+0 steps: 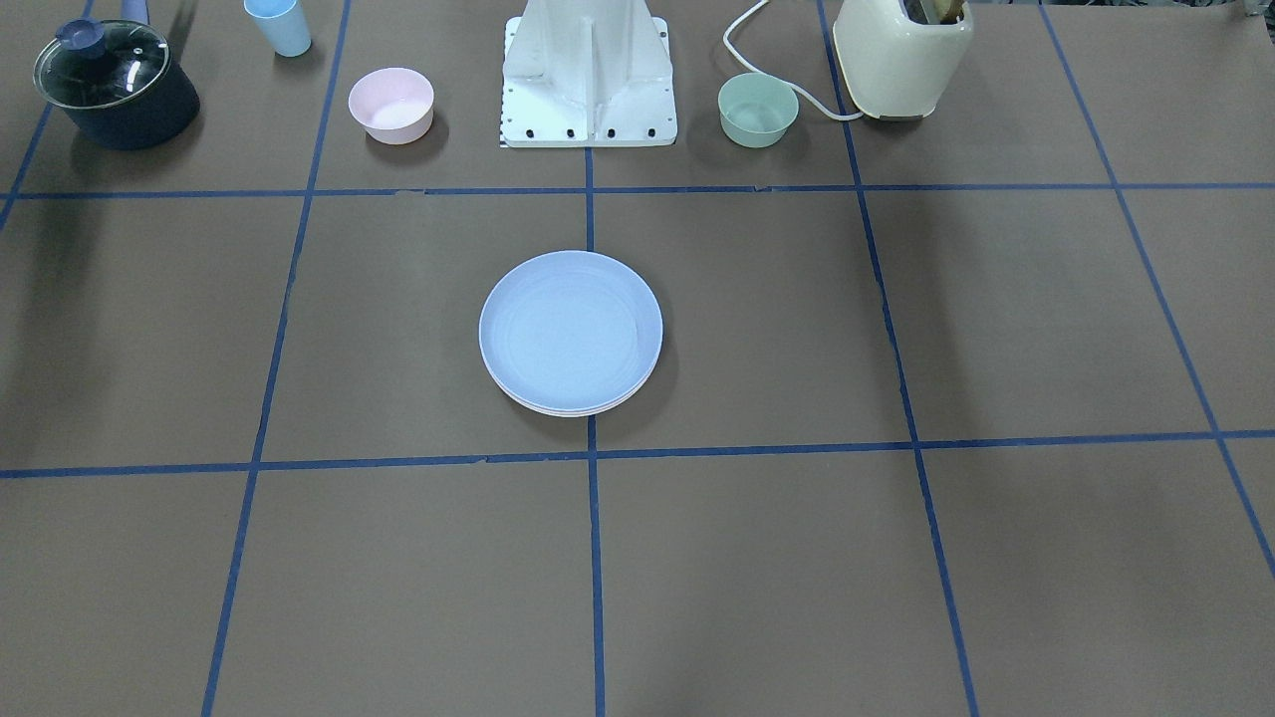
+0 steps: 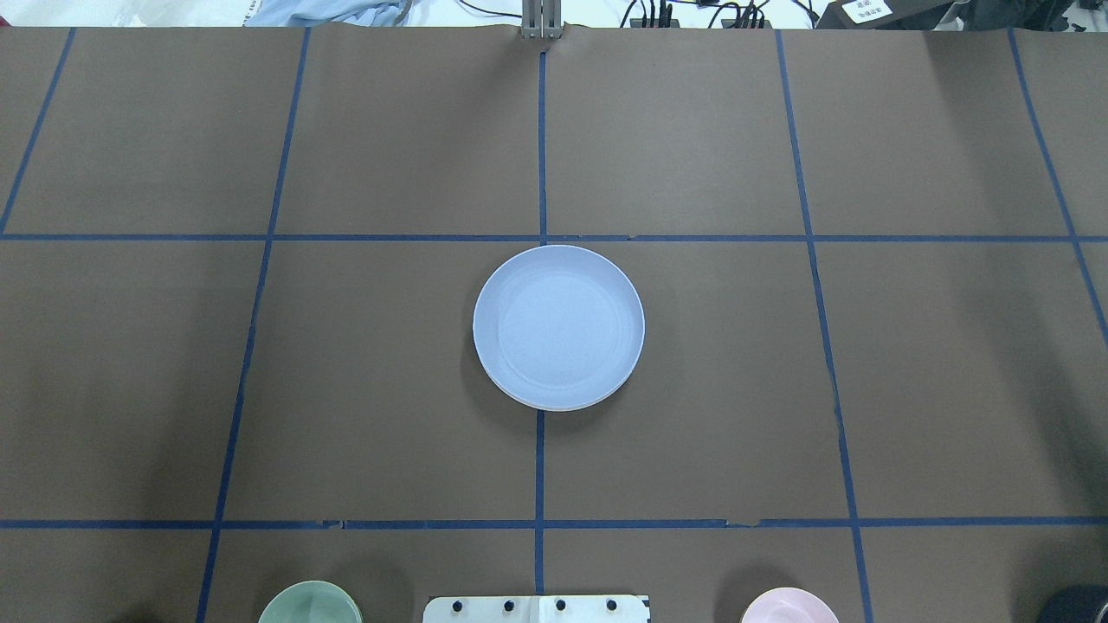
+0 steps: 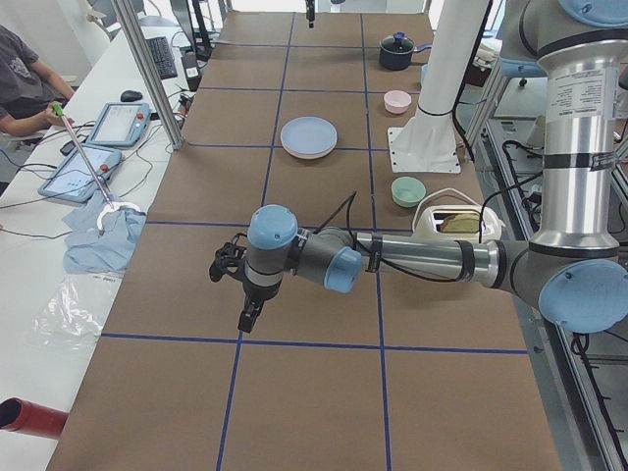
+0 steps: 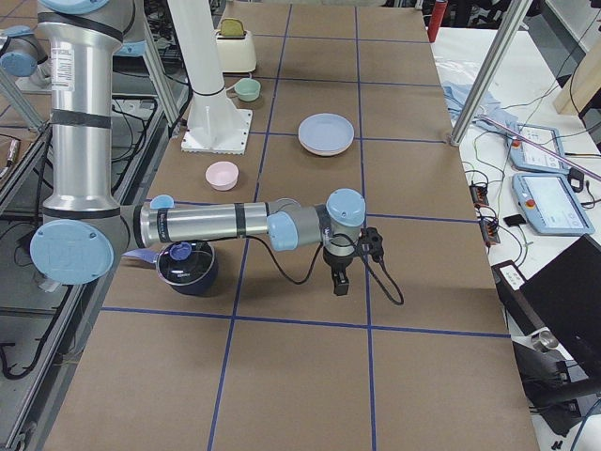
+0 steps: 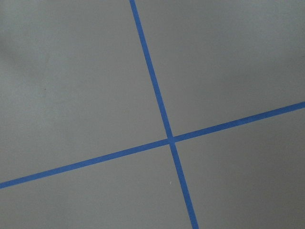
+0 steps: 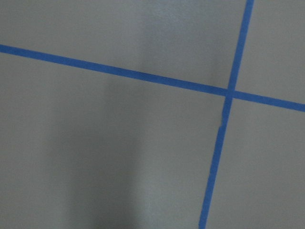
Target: Stack three plates with pink and blue
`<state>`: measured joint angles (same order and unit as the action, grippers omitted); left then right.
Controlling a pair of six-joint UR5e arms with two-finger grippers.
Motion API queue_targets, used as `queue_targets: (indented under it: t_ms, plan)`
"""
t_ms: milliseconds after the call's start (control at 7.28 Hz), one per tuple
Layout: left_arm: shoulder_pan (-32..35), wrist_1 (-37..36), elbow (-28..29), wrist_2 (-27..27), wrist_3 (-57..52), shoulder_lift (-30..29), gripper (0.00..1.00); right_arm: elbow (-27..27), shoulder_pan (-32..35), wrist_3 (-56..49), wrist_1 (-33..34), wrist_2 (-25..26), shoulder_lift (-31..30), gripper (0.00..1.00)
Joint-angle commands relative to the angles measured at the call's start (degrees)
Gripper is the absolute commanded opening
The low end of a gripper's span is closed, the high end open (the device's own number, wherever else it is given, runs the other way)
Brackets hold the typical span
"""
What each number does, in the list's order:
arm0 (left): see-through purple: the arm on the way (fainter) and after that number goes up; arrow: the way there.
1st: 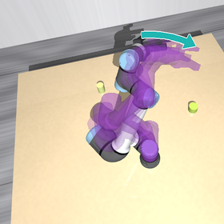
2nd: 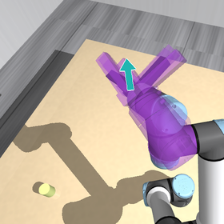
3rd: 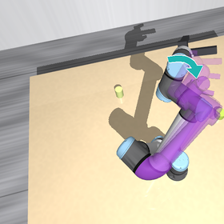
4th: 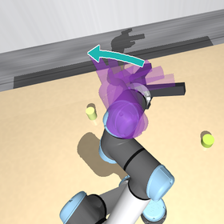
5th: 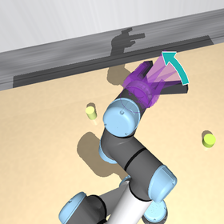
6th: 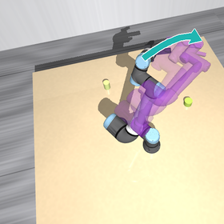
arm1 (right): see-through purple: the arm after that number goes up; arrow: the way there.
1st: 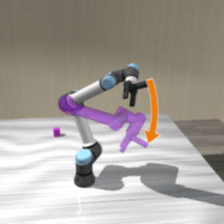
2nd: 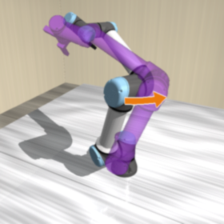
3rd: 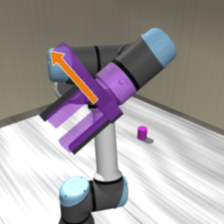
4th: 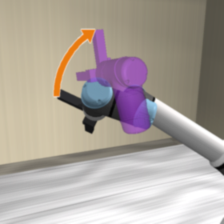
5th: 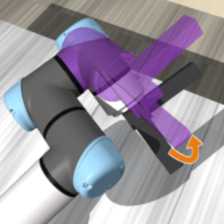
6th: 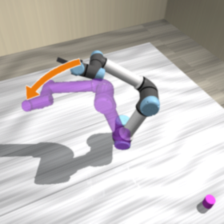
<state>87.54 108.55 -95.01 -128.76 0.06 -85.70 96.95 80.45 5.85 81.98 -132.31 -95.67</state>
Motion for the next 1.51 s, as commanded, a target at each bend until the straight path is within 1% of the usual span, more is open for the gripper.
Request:
queue_targets:
  t_ms: [0, 137, 275, 687, 962, 1374]
  plan:
    - [0.2, -1.6, 1.3, -0.2, 0.0, 0.5, 1.00, -1.2, 5.4, 0.8, 0.7, -4.3, -1.5, 1.00]
    - [0.3, -6.8, 0.2, -0.3, -0.1, 0.1, 1.00, -1.2, 7.1, 0.8, 3.9, -4.4, -1.0, 1.00]
    - [0.4, -9.6, -2.2, -0.3, -0.1, 0.7, 1.00, -0.5, 9.4, 0.8, 8.6, -4.7, 0.0, 1.00]
    - [0.4, -10.6, -1.7, -0.3, -2.6, 1.2, 1.00, 5.0, 11.0, 0.8, 16.3, -4.7, -1.1, 1.00]
    - [0.3, -10.5, -1.8, -0.3, -2.6, 1.1, 1.00, 8.1, 12.1, 0.9, 17.3, -4.0, -2.7, 1.00]
    - [0.3, -10.5, -1.9, -0.3, -2.6, 1.1, 1.00, 7.7, 12.1, 0.7, 16.8, -3.8, -2.5, 1.00]
